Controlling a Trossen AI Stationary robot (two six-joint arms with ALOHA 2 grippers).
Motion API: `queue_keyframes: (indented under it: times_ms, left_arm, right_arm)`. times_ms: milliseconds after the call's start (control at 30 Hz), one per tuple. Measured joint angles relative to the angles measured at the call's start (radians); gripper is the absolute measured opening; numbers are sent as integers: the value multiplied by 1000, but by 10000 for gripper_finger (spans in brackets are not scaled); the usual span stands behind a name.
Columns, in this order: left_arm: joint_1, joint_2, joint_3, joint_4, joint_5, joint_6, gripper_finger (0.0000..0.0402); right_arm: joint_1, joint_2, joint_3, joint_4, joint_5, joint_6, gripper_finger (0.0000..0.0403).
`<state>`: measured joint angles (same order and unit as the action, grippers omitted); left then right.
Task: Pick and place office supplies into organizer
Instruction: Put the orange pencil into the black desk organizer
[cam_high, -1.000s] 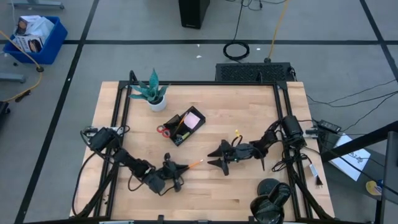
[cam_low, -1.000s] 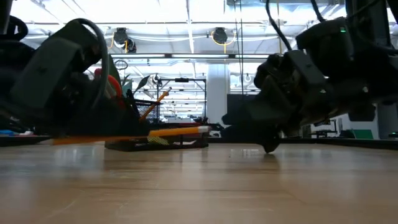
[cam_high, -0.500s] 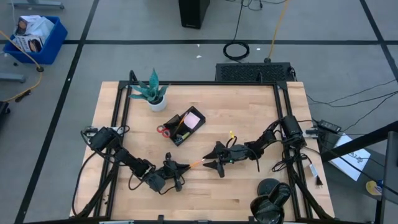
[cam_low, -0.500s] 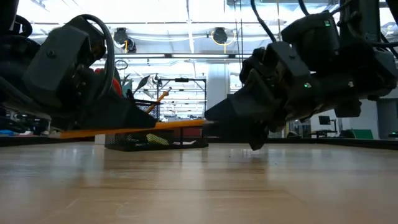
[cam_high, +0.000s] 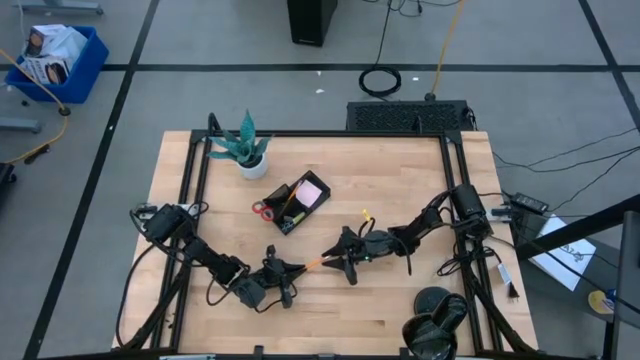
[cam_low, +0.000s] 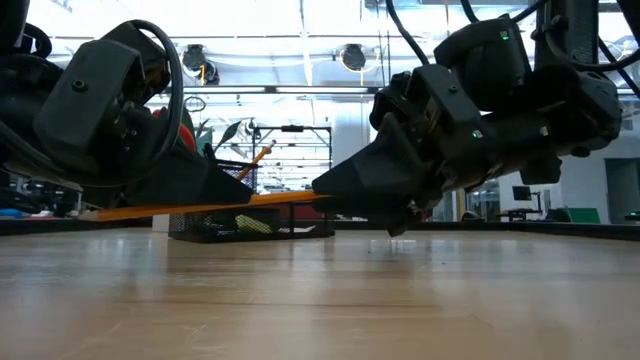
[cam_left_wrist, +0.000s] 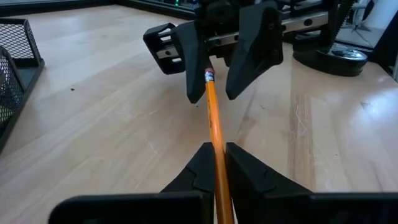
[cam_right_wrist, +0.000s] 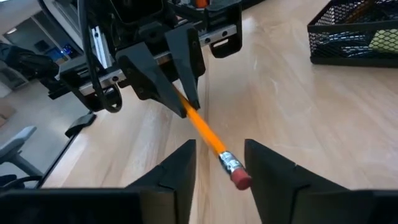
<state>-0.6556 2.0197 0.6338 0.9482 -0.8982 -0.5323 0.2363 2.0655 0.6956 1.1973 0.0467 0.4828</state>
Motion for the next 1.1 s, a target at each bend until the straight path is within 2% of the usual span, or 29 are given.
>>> queue_keyframes:
  times_ms: [233, 433, 700, 800, 933, 1100]
  left_arm:
    - [0, 0, 0, -1, 0, 1, 7]
    - [0, 0, 0, -5, 8, 0, 35]
    - [-1, -3, 0, -4, 5, -2, 41]
    - [-2, -39, 0, -15, 8, -3, 47]
    - [-8, -155, -8, -88, 24, 30, 84]
    - [-33, -382, -14, -408, 35, 24, 162]
  right_arm:
    - [0, 0, 0, 1, 0, -1, 73]
    - [1, -2, 0, 6, -45, -12, 22]
    - [0, -2, -1, 24, -53, -16, 24]
    - [0, -2, -1, 33, -54, -16, 26]
    - [-3, 0, -1, 19, -43, -16, 19]
    - [-7, -18, -1, 25, -56, -8, 20]
